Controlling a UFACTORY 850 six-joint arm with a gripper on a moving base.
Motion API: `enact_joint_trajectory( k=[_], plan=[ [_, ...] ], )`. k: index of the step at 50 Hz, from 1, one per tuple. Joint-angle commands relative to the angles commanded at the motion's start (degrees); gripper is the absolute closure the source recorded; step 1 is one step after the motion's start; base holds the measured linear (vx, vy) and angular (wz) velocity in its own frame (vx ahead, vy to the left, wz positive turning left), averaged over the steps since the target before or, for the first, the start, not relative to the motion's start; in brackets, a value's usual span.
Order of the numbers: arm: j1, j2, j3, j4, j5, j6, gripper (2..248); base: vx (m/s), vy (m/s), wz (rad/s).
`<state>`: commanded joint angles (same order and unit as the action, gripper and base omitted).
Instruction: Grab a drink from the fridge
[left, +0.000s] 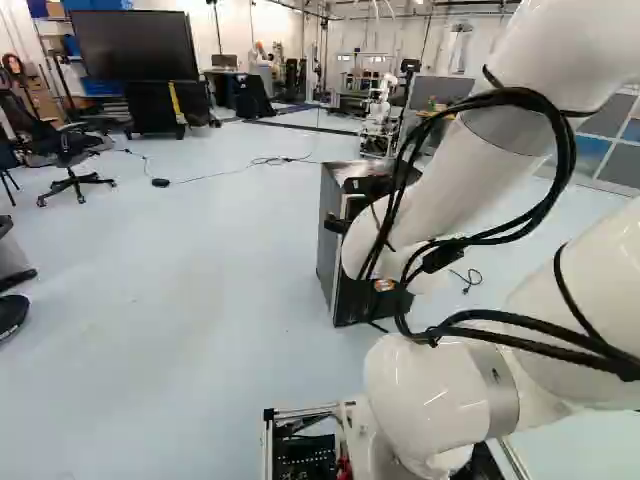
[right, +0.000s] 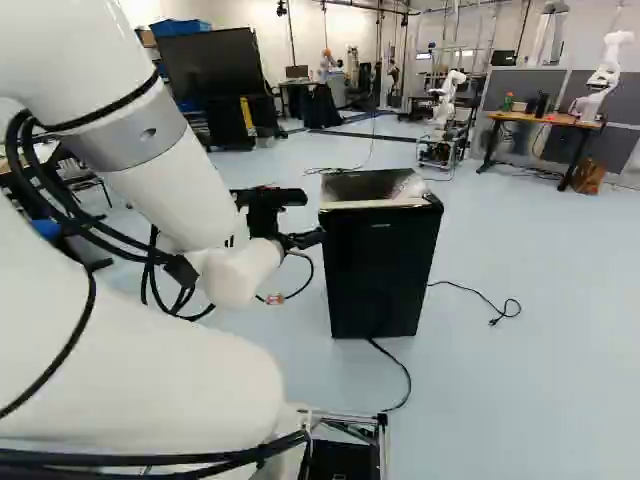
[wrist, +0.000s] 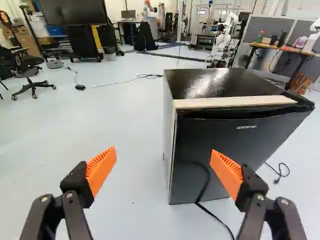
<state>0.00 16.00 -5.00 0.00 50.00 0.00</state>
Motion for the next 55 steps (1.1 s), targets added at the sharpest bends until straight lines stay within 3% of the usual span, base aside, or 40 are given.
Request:
enact_joint_trajectory(
  k=[36,55],
  plan=[
    [0.1,0.0,0.0,0.0,0.0,0.0,3,0.000,0.000,0.000],
    [1.5,-0.2,-0.2,0.0,0.0,0.0,3,0.000,0.000,0.000]
  ],
)
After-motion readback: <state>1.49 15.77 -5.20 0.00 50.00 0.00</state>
